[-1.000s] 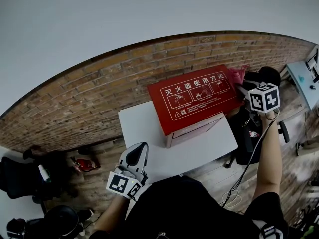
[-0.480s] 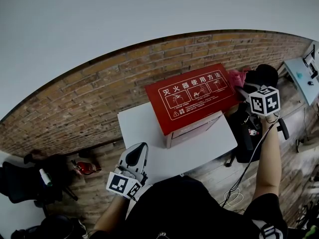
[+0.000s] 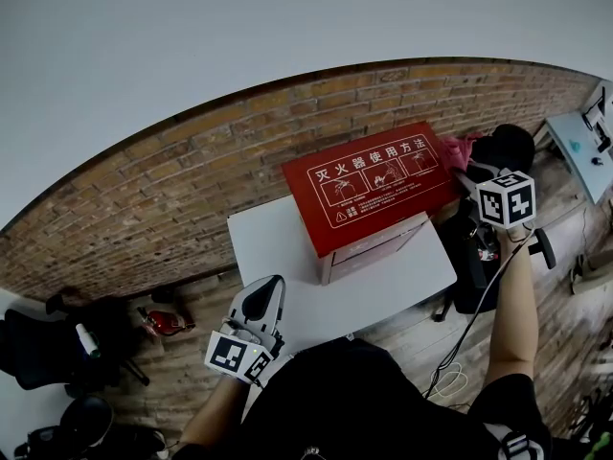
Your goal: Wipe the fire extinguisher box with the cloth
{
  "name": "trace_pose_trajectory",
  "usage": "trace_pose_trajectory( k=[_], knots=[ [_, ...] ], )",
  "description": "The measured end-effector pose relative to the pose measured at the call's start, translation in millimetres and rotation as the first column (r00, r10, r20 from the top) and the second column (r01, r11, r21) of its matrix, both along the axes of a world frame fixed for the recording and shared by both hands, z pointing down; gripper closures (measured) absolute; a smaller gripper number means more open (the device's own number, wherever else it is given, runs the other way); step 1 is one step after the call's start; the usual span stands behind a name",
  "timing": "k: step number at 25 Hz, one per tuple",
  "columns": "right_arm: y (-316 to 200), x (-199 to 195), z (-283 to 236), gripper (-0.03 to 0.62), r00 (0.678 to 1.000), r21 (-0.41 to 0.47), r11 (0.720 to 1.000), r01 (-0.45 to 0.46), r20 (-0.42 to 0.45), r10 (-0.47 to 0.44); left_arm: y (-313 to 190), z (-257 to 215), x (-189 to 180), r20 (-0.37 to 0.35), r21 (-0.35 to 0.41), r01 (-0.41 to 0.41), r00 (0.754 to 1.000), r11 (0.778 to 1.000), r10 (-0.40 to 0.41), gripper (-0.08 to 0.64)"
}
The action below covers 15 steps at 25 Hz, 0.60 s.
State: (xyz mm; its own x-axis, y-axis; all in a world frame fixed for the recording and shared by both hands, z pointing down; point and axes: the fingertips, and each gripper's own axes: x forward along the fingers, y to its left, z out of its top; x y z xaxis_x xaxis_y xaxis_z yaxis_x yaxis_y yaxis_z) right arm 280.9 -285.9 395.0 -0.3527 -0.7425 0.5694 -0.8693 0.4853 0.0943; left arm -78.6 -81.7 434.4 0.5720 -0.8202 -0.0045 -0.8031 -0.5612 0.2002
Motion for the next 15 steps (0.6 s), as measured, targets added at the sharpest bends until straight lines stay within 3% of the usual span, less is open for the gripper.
trace_pose_trajectory(
  k=[15],
  knots=[
    [20.8,-37.9,-5.1,0.518,0.998,0.019,0.999,0.050,0.028,-0.050,5.5,-1.4,-1.3,-0.002,0.000,-0.002,1.000,1.000,0.002,0.526]
  ],
)
